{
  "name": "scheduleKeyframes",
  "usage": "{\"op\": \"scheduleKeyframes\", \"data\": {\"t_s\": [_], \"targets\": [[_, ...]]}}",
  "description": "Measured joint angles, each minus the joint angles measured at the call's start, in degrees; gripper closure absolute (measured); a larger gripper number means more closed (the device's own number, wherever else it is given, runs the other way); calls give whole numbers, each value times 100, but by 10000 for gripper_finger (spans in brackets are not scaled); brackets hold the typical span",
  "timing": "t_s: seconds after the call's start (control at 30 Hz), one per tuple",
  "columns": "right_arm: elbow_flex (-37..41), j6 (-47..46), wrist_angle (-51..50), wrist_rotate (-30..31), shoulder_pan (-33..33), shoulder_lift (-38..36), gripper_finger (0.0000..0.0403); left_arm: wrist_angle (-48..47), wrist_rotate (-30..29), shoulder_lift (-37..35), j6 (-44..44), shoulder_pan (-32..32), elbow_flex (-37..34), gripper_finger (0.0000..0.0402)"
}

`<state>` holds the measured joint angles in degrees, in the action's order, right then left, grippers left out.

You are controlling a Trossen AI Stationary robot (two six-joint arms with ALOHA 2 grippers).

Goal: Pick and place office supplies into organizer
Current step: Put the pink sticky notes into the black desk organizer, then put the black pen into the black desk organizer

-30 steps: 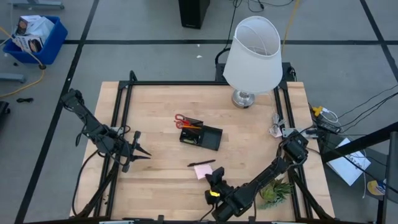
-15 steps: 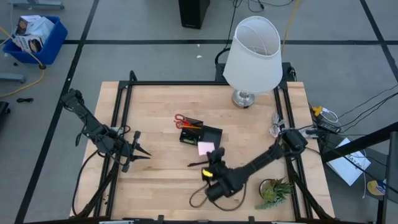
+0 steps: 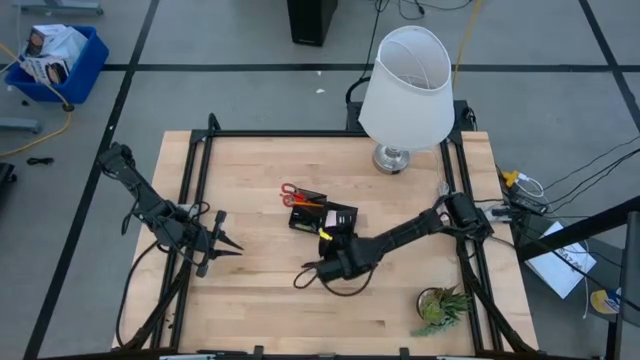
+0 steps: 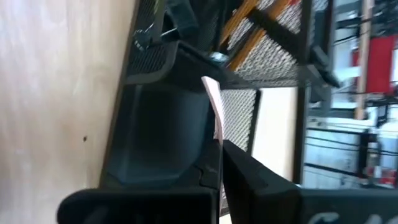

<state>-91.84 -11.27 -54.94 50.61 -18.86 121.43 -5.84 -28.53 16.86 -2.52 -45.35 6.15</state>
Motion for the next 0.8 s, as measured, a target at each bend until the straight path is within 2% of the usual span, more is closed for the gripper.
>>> {"op": "scheduleKeyframes", "data": {"t_s": [0.2, 0.37, 0.5, 0.8], "targets": [[181, -131, 136, -460, 53, 0, 401, 0, 1, -1, 0, -1, 0, 339], [286, -288, 438, -750, 49, 0, 377, 0, 1, -1, 0, 0, 0, 339], [311, -253, 544, -742, 51, 0, 339, 1, 1, -1, -1, 0, 0, 339], [314, -177, 751, -728, 51, 0, 221, 1, 1, -2, 0, 1, 0, 339]]}}
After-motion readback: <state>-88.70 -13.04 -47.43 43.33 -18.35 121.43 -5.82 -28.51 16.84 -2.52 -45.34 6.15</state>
